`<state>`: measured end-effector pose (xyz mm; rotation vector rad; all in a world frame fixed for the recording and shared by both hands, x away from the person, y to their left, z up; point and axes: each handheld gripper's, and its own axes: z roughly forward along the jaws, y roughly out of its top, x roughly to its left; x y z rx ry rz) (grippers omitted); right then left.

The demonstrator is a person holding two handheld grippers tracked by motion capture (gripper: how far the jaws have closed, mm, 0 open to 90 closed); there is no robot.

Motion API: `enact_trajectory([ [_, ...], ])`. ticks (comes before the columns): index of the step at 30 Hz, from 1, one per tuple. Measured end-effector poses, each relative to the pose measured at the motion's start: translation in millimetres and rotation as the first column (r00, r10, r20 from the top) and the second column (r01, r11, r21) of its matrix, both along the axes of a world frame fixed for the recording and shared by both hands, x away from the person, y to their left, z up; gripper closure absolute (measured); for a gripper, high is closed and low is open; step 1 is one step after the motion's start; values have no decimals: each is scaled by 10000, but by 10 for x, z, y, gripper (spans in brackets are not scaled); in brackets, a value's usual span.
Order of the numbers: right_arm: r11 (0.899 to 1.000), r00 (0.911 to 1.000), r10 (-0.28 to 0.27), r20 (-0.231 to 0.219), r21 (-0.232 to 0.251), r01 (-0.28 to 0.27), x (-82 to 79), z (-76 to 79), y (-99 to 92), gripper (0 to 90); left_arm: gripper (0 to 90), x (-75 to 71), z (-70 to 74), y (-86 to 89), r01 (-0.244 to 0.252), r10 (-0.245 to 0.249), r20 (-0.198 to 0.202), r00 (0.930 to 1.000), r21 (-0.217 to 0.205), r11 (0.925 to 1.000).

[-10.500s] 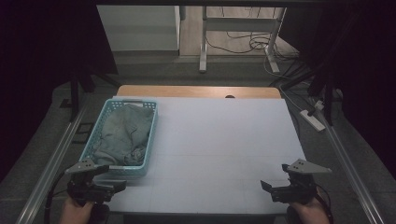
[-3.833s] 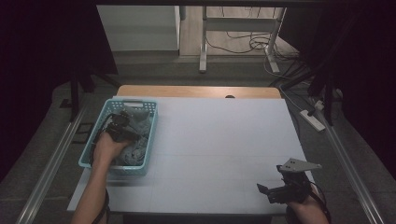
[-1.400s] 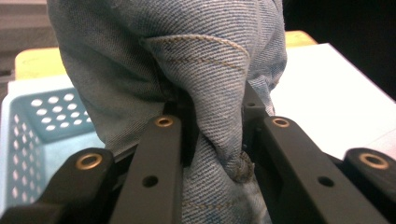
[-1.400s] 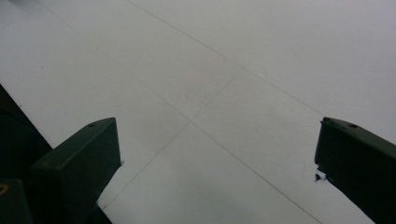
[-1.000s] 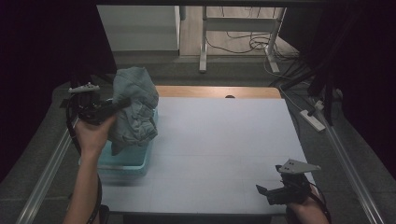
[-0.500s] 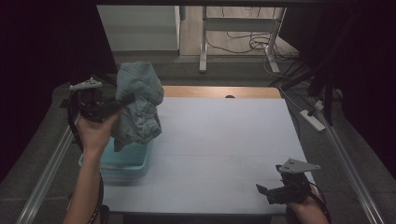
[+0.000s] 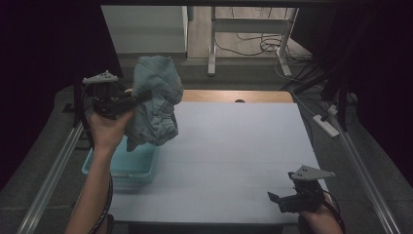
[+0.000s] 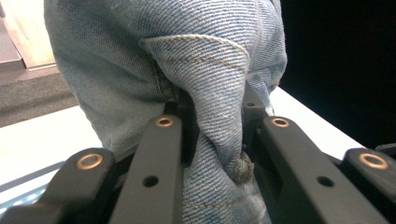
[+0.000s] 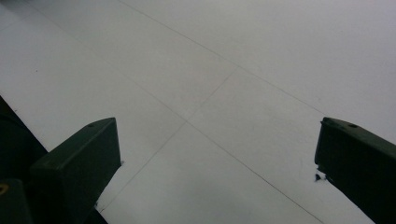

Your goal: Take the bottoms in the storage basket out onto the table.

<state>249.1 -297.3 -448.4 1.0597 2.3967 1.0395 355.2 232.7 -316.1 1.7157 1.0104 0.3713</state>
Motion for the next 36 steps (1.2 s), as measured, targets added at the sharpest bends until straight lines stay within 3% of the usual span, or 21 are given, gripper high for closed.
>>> enact_trajectory([
  [18,10000,10000,15,-41,98,-15,10,-2,-6,7,768,181,236,-435,1016,-1014,241,9946,-64,9948],
  [36,9998,10000,11,-54,208,-10,12,-1,-16,7,767,322,230,-894,1853,-1855,171,9825,103,9826],
])
